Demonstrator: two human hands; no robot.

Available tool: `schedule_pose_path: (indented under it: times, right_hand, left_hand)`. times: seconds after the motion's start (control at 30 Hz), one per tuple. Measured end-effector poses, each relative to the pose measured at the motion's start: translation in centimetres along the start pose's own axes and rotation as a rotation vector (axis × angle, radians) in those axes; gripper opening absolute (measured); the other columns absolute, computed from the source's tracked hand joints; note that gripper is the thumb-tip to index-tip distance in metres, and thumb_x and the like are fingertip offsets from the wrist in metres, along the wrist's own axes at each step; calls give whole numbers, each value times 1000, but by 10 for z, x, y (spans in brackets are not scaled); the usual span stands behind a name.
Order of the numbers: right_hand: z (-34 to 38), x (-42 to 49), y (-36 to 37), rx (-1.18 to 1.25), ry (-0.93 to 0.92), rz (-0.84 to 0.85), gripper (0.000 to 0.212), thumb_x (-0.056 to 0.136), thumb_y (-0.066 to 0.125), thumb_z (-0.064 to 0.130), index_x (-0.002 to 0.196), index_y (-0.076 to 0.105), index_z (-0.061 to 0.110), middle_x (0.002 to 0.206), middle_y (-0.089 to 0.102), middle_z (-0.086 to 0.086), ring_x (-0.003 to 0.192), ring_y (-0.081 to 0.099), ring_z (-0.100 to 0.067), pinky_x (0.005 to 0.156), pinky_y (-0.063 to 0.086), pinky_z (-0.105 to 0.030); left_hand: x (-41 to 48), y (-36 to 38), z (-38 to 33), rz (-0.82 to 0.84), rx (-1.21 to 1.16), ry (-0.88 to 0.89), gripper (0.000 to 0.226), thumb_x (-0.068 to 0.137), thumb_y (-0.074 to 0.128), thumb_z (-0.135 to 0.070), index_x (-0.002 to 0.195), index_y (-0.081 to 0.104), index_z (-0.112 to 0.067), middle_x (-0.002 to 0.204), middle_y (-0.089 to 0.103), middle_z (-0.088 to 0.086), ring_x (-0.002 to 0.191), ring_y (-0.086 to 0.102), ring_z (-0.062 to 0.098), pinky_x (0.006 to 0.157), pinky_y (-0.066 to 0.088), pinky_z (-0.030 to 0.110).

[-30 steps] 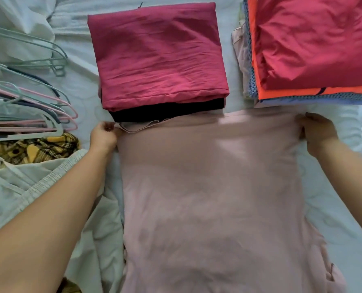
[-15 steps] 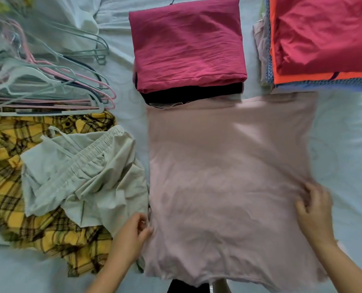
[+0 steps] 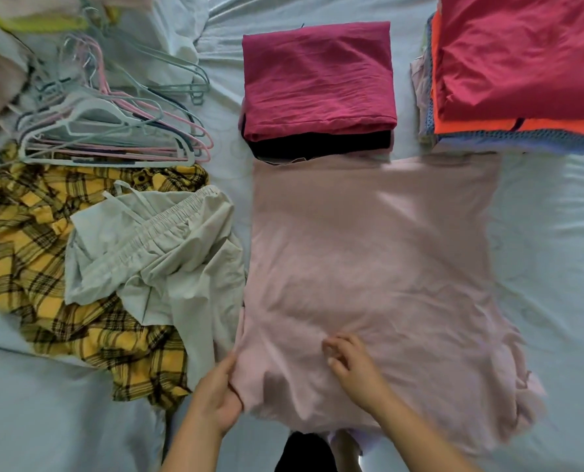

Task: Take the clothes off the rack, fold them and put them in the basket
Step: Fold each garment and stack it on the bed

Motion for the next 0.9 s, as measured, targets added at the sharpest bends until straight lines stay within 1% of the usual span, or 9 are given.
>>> schedule_pose_path:
  times: [0.07, 0.17, 0.3, 0.37, 0.47, 0.53, 0.63, 0.73, 0.9]
  right_hand:
    - [-2, 0, -2, 42, 38, 14, 35, 90, 52, 1, 125, 53, 6, 118, 35, 1, 87, 38, 34, 80, 28, 6]
    - [-1, -2, -9, 124, 90, 18, 31, 91, 54, 3, 122, 55, 7, 115, 47, -1, 100, 52, 9, 89, 36, -3]
    - [3, -7, -19, 374, 195, 49, 22, 94, 52, 6, 112, 57, 16, 104, 59, 7, 85, 54, 4, 71, 42, -4]
    - [0, -10, -20, 457, 228, 71, 17, 95, 51, 10, 108, 59, 18, 99, 61, 11, 81, 54, 4, 64, 43, -5]
    - [-8, -15, -24, 733, 355, -8, 21, 97, 47, 21, 108, 62, 13, 99, 67, 1, 81, 59, -9, 65, 47, -19]
    - [-20, -17, -32, 974, 458, -102, 36, 98, 40, 32, 109, 63, 8, 98, 68, -8, 78, 59, -16, 61, 48, -24]
    - [-36, -20, -47, 1096, 502, -162, 48, 96, 38, 44, 111, 66, 8, 105, 70, -11, 92, 64, -22, 76, 52, -35]
    - [-37, -23, -49, 877, 445, -209, 40, 87, 57, 42, 105, 65, 7, 90, 67, -9, 76, 59, -17, 65, 46, -30]
    - [-36, -19, -43, 540, 383, -319, 33, 81, 72, 18, 106, 53, 9, 99, 61, -5, 83, 57, -15, 71, 46, -29]
  left_hand:
    - [5, 0, 2, 41, -109, -107, 33, 96, 48, -33, 103, 63, -5, 97, 69, 14, 94, 60, 29, 79, 50, 45]
    - [5, -2, 5, 16, 11, -60, 28, 93, 54, -25, 102, 65, 0, 92, 70, 16, 90, 62, 29, 72, 55, 41]
    - [-16, -6, 1, -227, 246, 554, 2, 86, 63, -10, 87, 61, -9, 83, 61, 6, 83, 54, 23, 67, 41, 28]
    - [-41, 9, 2, -248, 442, 946, 15, 84, 64, -7, 78, 56, -18, 80, 58, -1, 77, 51, 18, 65, 39, 21]
    - [-70, 55, 36, 90, 1168, 1412, 5, 76, 53, -24, 77, 57, -27, 74, 57, -9, 70, 51, 10, 60, 37, 22]
    - [-65, 76, 77, 286, 1758, 1298, 26, 65, 40, -37, 74, 64, -31, 74, 61, -10, 71, 62, 12, 56, 43, 23]
    - [-56, 92, 118, 598, 2243, 957, 33, 87, 41, -16, 102, 69, -24, 116, 63, 6, 114, 55, 30, 93, 45, 44]
    - [-39, 83, 89, 601, 1924, 729, 24, 90, 53, -28, 109, 63, -18, 123, 58, 6, 111, 55, 21, 78, 38, 22]
    - [-3, 109, -28, 220, 877, 568, 16, 94, 52, -12, 79, 59, -10, 74, 60, 4, 51, 56, 1, 49, 40, 12]
Point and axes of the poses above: each hand's wrist, its own x-axis towards the middle knuckle, its own y-axis out of the palm, z = x × y, the point moved 2 cm from there along x, towards the middle knuckle
